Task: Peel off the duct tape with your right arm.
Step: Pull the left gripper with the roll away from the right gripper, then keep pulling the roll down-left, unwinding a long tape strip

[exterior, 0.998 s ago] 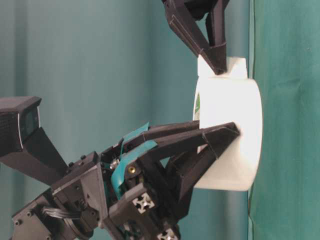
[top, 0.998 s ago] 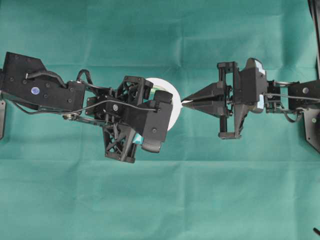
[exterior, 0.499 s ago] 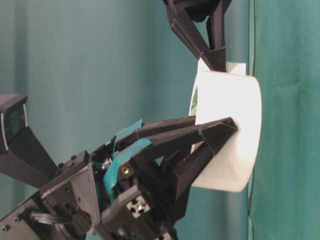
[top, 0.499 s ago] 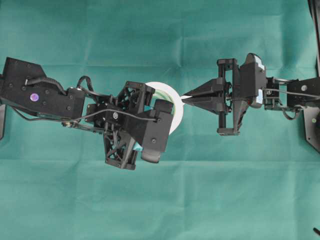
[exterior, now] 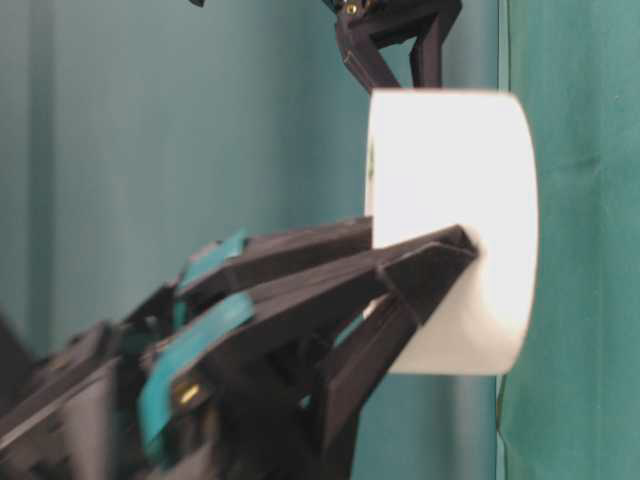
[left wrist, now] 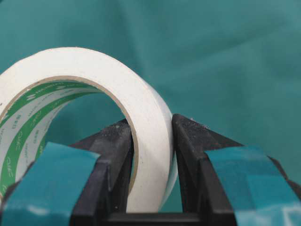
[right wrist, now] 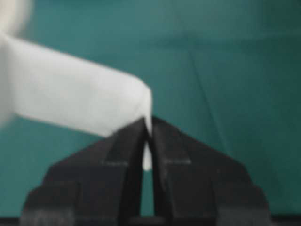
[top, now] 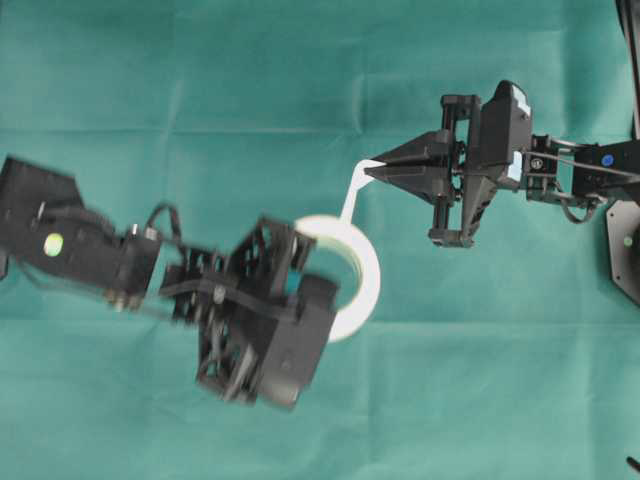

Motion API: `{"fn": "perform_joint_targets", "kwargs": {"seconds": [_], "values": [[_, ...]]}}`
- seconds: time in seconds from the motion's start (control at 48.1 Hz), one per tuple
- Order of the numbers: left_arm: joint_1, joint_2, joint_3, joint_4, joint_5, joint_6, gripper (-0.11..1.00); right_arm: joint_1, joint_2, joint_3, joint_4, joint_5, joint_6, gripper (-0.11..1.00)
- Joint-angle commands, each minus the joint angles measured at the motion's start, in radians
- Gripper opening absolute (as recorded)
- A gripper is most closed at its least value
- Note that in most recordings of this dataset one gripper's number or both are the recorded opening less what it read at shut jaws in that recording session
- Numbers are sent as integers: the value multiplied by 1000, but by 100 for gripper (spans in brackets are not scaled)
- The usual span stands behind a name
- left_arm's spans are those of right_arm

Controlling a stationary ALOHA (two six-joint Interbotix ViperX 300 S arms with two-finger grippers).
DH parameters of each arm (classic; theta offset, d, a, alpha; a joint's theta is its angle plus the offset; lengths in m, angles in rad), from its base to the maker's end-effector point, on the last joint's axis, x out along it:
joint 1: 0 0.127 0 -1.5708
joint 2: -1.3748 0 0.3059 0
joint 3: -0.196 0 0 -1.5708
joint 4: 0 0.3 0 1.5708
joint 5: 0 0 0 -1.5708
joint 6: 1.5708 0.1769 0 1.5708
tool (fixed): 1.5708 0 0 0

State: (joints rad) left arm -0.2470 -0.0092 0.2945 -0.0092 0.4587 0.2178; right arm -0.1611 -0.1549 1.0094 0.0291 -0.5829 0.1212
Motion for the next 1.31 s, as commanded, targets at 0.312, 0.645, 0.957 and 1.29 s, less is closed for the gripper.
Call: {"fn": "perform_joint_targets", "kwargs": {"seconds": [0.312, 0.645, 0.957, 1.29], "values": [[-67, -28, -60, -5, -69, 37, 22, -55, 20, -32, 3, -5, -5, -9], [-103, -28, -74, -6, -130, 143, 22, -109, 60, -44, -5, -38, -6, -9], [-107, -41, -72, -6, -209, 163, 22, -138, 117, -63, -6, -57, -6, -9], [-123, -49, -83, -6, -275, 198, 21, -161, 170, -78, -6, -54, -5, -9]]}}
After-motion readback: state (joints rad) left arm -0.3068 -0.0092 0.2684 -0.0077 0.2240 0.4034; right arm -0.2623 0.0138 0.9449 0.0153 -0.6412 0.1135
